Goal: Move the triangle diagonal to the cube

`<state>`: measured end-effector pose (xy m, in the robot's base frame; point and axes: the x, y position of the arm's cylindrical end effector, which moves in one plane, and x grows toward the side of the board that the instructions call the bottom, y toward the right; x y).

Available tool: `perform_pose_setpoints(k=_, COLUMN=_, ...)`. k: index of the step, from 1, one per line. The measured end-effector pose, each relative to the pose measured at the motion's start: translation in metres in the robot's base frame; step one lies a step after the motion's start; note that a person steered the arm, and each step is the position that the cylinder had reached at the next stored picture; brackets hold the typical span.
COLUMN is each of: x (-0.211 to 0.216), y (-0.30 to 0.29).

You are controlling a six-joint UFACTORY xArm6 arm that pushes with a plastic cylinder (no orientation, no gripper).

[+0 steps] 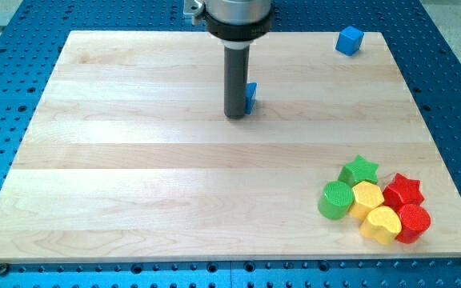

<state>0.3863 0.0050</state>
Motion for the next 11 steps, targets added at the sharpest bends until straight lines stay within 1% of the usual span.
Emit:
perform_pose_setpoints(k=1, x=-0.03, y=0.005)
perform_pose_setpoints(k=3, x=-0.013, y=0.045)
perform_pose_setpoints(k=5, x=-0.004, y=0.093)
perform_pose_setpoints(k=6, x=-0.025, y=0.096)
perform_pose_setpoints(k=7, x=-0.041, y=0.084)
perform_pose_setpoints(k=8, x=-0.041, y=0.062)
perform_pose_setpoints(k=9, x=-0.052, y=0.083)
perform_pose_setpoints(k=10, x=-0.065, y=0.121)
perform_pose_setpoints(k=11, x=-0.075, y=0.128)
